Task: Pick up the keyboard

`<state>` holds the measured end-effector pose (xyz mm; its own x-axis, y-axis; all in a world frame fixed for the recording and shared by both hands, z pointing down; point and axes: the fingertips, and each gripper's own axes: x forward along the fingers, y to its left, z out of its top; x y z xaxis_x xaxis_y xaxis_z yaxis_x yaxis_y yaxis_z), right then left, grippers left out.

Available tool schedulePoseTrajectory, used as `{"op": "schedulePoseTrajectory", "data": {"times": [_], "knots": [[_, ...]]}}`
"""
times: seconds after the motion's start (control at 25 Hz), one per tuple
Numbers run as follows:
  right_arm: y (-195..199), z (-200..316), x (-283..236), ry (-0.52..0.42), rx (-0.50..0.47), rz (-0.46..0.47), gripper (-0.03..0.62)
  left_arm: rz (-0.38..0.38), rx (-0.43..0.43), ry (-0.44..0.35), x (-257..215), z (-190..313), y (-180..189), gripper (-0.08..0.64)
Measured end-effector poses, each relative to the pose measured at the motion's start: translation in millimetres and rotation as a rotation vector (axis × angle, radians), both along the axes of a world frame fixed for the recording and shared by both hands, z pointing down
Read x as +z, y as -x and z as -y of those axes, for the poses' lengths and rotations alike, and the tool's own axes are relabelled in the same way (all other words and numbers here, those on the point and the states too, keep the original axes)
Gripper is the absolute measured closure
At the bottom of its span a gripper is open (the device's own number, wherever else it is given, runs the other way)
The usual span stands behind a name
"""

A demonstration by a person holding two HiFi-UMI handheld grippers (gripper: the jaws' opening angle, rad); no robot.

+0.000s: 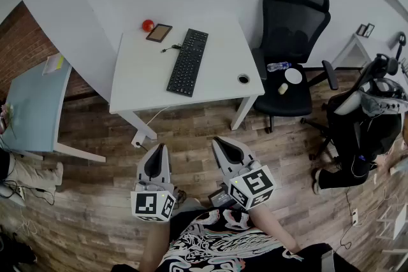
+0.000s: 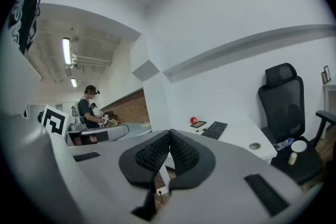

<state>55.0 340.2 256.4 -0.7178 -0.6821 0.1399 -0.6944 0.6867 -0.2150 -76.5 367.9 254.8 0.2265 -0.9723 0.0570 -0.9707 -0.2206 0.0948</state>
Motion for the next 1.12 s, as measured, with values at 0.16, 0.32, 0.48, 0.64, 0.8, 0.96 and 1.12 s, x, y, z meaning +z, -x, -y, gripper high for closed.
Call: {"op": "schedulePoseTrajectory", "data": {"times": [0.16, 0.32, 0.48, 0.64, 0.8, 0.96, 1.12], "knots": [[2.4, -17.3, -4.0, 0.004, 0.050, 0.017, 0.563, -0.019, 0.036, -0.011, -10.7, -17.2, 11.5, 0.541], [6.2, -35.3, 1.1, 0.019, 0.061, 0.021, 0.563, 0.004, 0.040, -0.023, -21.5, -33.6, 19.5, 0.541], [9.6, -45.1, 8.4, 0.036, 0.041, 0.021, 0.563, -0.024, 0.036, -0.006, -14.6, -37.7, 17.1, 0.541], [3.8, -41.4, 2.8, 0.005, 0.004, -0.016, 0.563, -0.026, 0.038, -0.005, -15.4, -31.3, 3.5, 0.541], [-14.3, -28.7, -1.7, -0.011, 0.004, -0.012, 0.563, -0.016, 0.034, -0.010, -19.7, -16.0, -12.6, 0.541], [-38.6, -10.6, -3.5, -0.006, 0.021, 0.043, 0.563, -0.002, 0.026, -0.027, -26.8, 0.0, -30.5, 0.541], [-51.4, 7.9, 1.0, 0.011, 0.032, 0.074, 0.563, 0.007, 0.031, -0.016, -21.5, 16.4, -39.7, 0.541]]}}
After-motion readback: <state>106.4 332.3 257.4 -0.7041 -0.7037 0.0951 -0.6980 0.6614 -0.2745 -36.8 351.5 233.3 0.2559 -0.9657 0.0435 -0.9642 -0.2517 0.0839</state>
